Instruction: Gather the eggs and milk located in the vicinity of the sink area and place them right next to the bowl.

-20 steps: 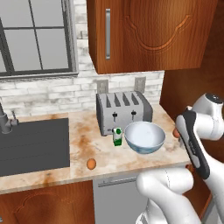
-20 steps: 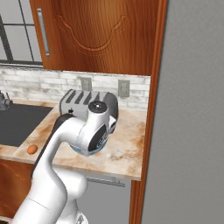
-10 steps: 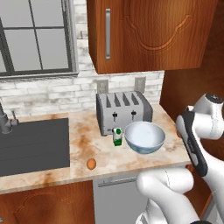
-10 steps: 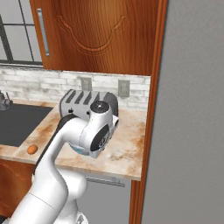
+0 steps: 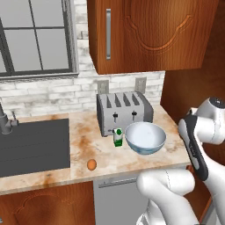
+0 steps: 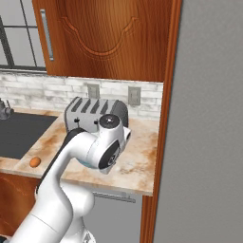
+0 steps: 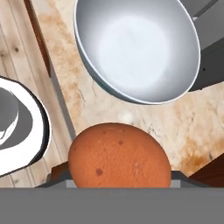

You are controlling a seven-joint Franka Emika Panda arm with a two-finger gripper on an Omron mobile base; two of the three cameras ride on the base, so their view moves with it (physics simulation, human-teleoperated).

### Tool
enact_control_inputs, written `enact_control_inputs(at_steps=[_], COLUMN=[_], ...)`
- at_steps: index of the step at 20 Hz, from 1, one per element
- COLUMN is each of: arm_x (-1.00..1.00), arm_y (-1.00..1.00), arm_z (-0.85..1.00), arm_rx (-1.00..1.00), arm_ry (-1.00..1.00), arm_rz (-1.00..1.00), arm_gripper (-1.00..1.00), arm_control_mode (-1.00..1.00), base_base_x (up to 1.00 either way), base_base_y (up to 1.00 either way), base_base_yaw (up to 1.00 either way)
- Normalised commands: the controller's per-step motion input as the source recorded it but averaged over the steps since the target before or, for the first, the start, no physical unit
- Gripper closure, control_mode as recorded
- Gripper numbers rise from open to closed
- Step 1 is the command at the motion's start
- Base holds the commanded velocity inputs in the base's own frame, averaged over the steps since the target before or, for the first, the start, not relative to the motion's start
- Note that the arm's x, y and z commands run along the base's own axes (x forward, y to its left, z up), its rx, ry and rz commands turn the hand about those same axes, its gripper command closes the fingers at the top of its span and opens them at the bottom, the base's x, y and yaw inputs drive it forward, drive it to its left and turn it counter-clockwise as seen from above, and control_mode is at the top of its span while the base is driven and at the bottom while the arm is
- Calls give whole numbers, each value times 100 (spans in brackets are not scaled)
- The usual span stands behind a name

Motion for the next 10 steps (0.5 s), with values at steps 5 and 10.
enact_control_inputs(at_steps=[5, 10], arm_x=[13, 16], arm_y=[-1, 0], arm_z=[-9, -15], arm_rx=[0, 0], arm_ry=[0, 0], arm_rz=[0, 0], arm_gripper=[100, 100], arm_control_mode=[-100, -100], base_base_x=[0, 0], base_base_y=[0, 0], base_base_yaw=[0, 0])
